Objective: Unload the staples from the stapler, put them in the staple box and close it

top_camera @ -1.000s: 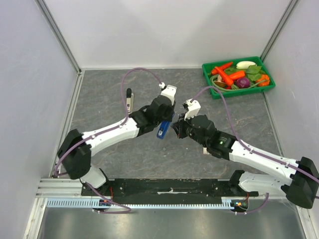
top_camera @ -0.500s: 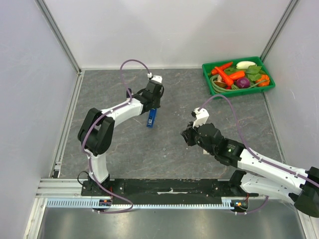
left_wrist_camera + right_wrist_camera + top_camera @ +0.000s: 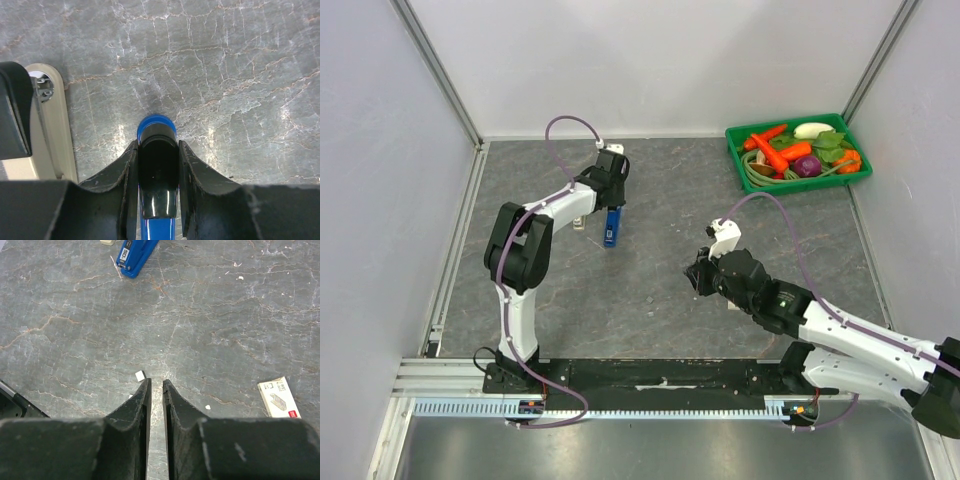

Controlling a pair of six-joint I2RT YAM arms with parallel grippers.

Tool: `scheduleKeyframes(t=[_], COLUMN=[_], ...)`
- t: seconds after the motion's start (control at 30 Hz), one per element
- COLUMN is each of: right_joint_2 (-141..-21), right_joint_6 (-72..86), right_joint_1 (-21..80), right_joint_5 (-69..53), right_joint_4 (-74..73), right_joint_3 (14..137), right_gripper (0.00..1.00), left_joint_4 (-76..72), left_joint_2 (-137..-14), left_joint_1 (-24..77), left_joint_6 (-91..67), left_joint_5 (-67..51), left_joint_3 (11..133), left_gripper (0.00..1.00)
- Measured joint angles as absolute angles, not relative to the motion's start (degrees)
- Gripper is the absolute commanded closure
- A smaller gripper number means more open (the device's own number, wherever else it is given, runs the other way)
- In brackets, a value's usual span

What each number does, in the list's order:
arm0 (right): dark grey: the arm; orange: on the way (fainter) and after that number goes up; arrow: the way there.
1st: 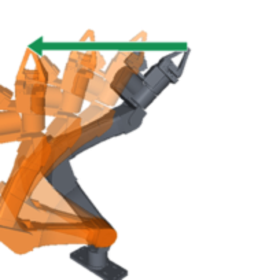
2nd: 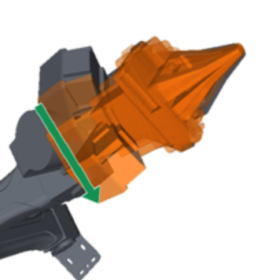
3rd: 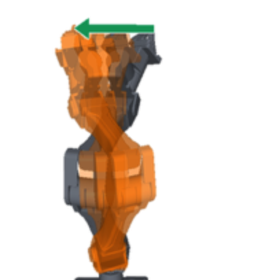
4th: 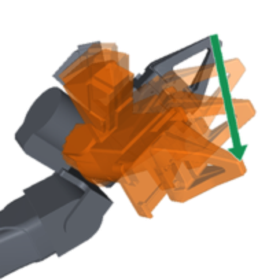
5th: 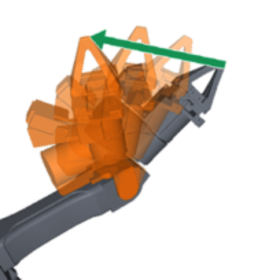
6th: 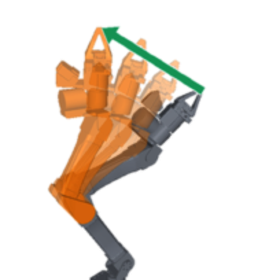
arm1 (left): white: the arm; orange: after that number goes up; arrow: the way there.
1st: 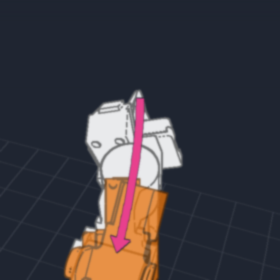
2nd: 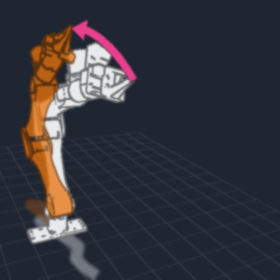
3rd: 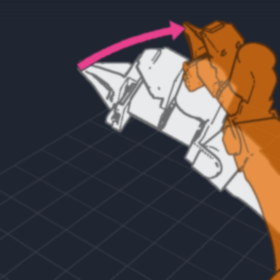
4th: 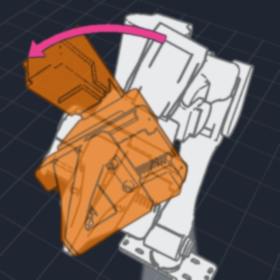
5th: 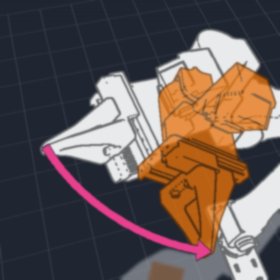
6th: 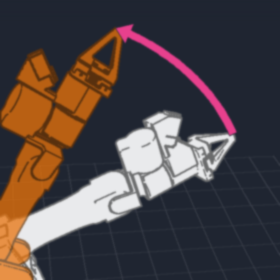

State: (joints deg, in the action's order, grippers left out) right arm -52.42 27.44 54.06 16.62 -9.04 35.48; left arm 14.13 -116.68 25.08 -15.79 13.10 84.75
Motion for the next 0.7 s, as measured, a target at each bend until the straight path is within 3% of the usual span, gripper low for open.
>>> scheduleKeyframes(t=[0.2,0.4,0.7], right_joint_2=[-51.9,-52.6,-63.0], right_joint_6=[27.6,27.5,26.2], right_joint_1=[54.0,54.0,54.0], right_joint_5=[16.5,15.0,9.6], right_joint_4=[-10.3,-10.5,-11.1], right_joint_3=[35.5,35.5,39.3], right_gripper=[0.72,0.54,0.48], left_joint_4=[14.0,14.2,16.8], left_joint_2=[-117.8,-117.9,-112.4], left_joint_1=[25.3,25.3,25.3], left_joint_6=[-16.0,-16.8,-17.4], left_joint_5=[12.9,12.8,12.8], left_joint_3=[85.6,85.8,85.4], left_gripper=[0.52,0.3,0.26])
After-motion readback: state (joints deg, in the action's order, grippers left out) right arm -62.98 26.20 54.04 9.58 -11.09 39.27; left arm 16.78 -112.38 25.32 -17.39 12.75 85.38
